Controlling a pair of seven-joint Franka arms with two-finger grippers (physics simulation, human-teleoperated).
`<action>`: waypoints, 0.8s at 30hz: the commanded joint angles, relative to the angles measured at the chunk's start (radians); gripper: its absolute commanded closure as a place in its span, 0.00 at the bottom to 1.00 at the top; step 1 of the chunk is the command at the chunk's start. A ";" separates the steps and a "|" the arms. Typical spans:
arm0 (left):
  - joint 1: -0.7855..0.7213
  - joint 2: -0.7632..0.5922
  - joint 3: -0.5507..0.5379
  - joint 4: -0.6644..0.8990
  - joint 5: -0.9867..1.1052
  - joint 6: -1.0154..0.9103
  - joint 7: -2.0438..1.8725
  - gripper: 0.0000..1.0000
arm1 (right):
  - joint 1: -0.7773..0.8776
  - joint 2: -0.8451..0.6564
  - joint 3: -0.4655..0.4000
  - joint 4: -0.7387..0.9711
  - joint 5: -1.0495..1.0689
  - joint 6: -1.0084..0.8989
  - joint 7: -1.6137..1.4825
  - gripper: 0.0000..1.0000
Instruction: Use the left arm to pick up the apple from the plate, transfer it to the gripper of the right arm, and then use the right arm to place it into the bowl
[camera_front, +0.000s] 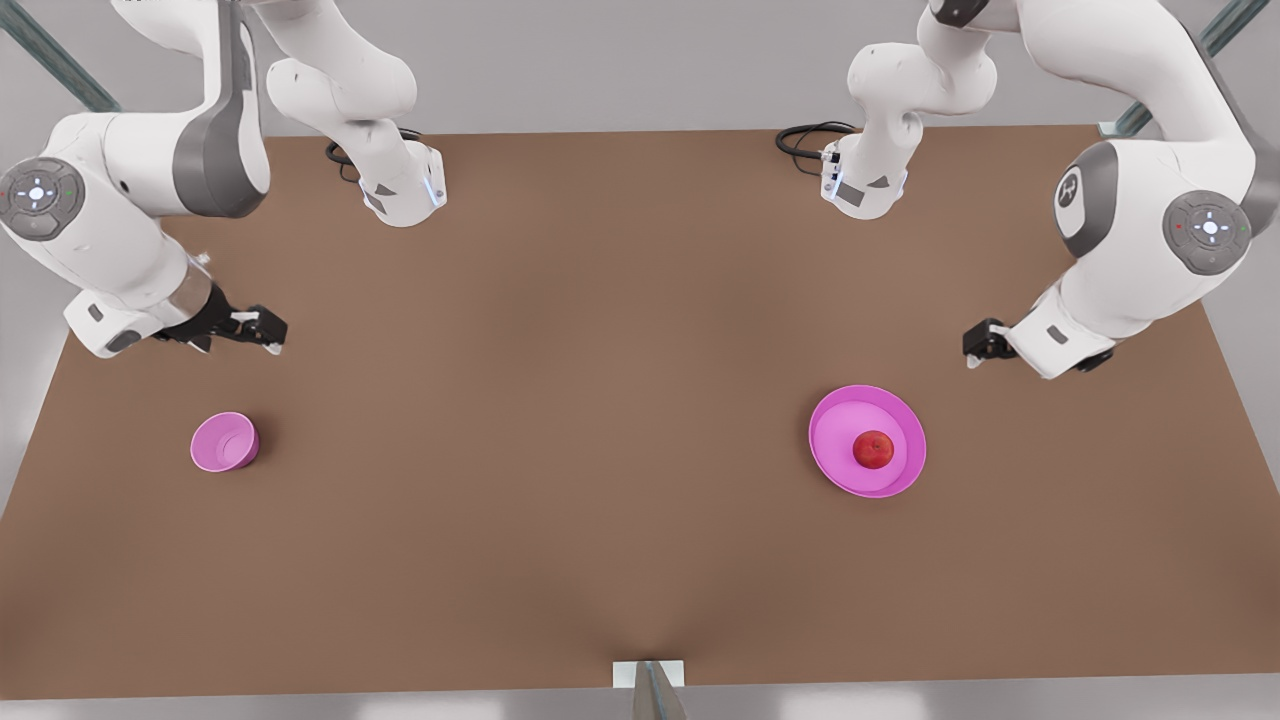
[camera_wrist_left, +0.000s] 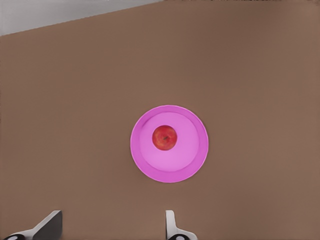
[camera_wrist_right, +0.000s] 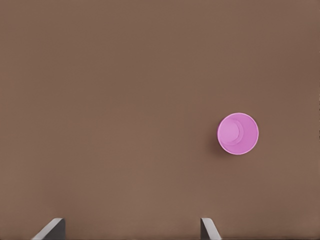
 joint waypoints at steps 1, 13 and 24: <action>0.002 0.000 0.001 0.001 0.000 0.039 -0.037 0.00 | 0.005 0.001 -0.001 -0.006 0.001 0.064 0.024 0.00; -0.067 0.204 0.001 -0.439 -0.166 0.833 -0.238 0.00 | -0.026 0.064 -0.002 0.057 0.004 0.063 0.008 0.00; -0.047 0.299 0.001 -0.513 -0.184 0.898 -0.229 0.00 | -0.030 0.076 -0.005 0.062 0.006 0.064 -0.033 0.00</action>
